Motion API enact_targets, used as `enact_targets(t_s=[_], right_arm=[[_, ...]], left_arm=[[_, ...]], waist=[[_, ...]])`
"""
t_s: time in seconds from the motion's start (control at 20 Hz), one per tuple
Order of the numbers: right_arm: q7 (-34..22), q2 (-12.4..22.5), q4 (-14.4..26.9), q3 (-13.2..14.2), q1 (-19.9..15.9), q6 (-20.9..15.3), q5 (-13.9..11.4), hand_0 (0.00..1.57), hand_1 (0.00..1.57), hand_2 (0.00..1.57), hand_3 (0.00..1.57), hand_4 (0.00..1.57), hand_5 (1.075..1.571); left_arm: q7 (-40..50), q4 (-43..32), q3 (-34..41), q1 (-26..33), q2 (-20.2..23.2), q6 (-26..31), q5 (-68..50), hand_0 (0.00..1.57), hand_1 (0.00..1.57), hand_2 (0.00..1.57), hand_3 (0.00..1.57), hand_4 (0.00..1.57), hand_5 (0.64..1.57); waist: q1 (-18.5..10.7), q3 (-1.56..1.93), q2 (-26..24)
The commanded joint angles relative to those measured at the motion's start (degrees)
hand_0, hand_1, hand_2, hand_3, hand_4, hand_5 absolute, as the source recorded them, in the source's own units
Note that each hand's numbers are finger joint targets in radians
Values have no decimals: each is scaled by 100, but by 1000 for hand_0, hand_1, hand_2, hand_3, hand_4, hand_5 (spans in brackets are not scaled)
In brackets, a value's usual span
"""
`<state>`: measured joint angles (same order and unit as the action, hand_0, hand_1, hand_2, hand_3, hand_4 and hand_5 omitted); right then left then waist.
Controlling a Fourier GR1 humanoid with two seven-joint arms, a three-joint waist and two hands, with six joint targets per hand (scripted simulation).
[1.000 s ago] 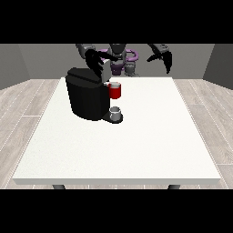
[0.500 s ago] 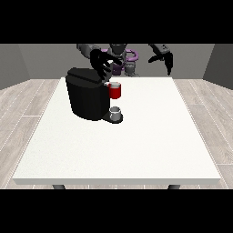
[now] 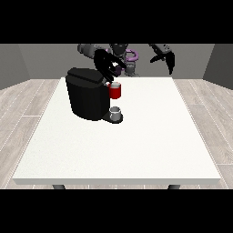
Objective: Insert the coffee pod into the coffee machine and close the lid
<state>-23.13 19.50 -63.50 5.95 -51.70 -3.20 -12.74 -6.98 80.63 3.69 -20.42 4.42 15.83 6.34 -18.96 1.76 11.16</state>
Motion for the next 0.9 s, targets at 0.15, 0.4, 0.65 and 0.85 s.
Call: enact_targets(t_s=[0.15, 0.4, 0.65, 0.85], right_arm=[[392, -253, -406, -181, -812, 181, 70, 0, 0, 0, 0, 0, 1571], [388, -76, -432, -3, -956, 307, 80, 0, 0, 0, 0, 0, 1571], [683, -183, -174, -31, -1575, 175, 9, 0, 0, 0, 0, 0, 1571], [1238, -366, 374, 213, -1440, -170, 50, 0, 0, 0, 0, 0, 1571]], left_arm=[[-79, 17, -80, -371, 53, 159, -25, 0, 0, 0, 0, 368, 1571], [-46, -42, -109, -568, 75, 326, -117, 0, 0, 0, 0, 377, 1571], [72, -81, -82, -977, 52, 347, -195, 0, 0, 0, 0, 215, 1571], [283, 357, -246, -872, -2, 390, -207, 0, 0, 0, 0, 328, 1571]], waist=[[-941, -175, 325], [-1244, -173, 554], [-1253, -179, 952], [-1450, -173, 1101]])
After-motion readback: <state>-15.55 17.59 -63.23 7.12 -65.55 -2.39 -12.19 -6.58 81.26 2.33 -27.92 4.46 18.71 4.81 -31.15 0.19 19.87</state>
